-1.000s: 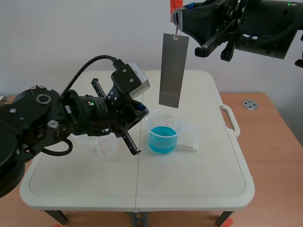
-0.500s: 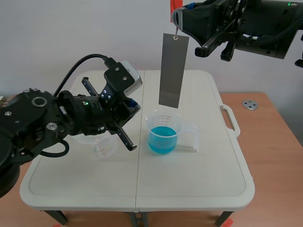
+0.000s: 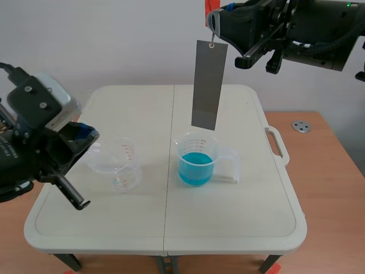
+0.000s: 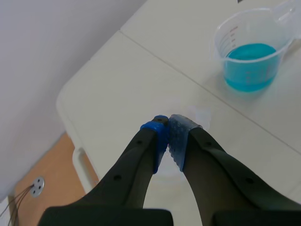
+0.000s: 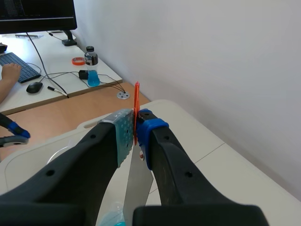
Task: Hold the metal plate by the orange handle, dip it into the blue solution, take it out and point at it, then put the plate back in the beaker on the left.
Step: 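Lower the plate into the blue solution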
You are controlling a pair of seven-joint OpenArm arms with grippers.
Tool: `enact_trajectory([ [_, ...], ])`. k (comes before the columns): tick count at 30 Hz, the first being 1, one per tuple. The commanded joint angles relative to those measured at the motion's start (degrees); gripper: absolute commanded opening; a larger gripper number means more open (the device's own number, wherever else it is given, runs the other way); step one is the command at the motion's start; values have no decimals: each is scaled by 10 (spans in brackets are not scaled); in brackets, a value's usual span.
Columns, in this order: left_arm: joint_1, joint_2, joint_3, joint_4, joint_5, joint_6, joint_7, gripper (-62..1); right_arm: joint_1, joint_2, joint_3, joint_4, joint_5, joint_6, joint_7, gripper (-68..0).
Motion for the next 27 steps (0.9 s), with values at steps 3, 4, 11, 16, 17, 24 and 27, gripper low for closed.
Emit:
enact_trajectory([
  [3, 75, 1, -52, 32, -7, 8, -25, -590, 7, 0, 2, -13, 10, 4, 10, -660],
  [4, 98, 1, -66, 40, -7, 8, -30, -590, 7, -1, 2, -17, 10, 4, 11, -660],
  [11, 246, 1, -148, 57, -33, 10, -62, -590, 7, -11, 2, -49, 9, 4, 13, -660],
  [16, 330, 1, -188, 57, -49, 12, -82, -590, 8, -21, 1, -74, 8, 4, 13, -660],
  [17, 344, 1, -194, 57, -53, 12, -85, -590, 8, -24, 1, -79, 7, 4, 14, -660],
  [24, 405, 2, -206, 40, -80, 11, -90, -590, 9, -42, -7, -105, -26, 4, 28, -660],
  [27, 412, 2, -205, 15, -99, 9, -95, -590, 10, -51, -11, -119, -42, 4, 34, -660],
])
